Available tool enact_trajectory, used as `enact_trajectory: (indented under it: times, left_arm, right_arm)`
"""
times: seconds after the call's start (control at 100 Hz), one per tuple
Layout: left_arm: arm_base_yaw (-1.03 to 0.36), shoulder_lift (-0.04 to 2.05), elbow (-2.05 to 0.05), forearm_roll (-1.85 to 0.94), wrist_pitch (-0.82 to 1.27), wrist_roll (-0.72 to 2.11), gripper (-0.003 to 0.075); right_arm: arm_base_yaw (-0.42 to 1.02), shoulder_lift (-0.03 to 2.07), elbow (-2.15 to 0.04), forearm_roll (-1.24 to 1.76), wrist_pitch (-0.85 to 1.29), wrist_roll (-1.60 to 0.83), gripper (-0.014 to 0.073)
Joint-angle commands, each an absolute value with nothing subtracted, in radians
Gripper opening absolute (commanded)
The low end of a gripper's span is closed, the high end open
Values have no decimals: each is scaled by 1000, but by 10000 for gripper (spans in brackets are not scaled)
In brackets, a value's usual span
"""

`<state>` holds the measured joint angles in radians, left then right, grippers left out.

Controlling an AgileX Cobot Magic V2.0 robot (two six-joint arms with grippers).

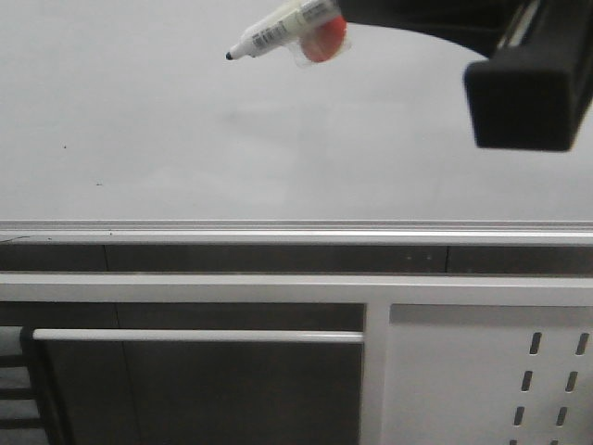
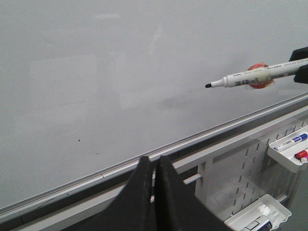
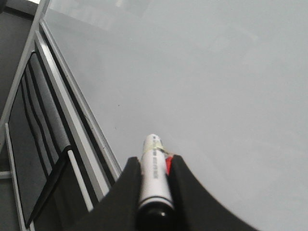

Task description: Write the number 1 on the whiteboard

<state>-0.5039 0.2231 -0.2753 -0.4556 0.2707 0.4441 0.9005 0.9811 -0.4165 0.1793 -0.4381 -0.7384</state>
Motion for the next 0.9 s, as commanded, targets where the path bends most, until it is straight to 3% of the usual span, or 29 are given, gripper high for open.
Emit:
enact_trajectory:
  times: [0.0, 0.89]
  left_arm:
    - [-500, 233, -304, -475, 207, 441, -18]
    - [-500, 233, -304, -475, 207, 441, -18]
  right_arm:
    - [896, 993, -447, 175, -560, -755, -47]
    - [817, 1119, -447, 266, -655, -757, -48]
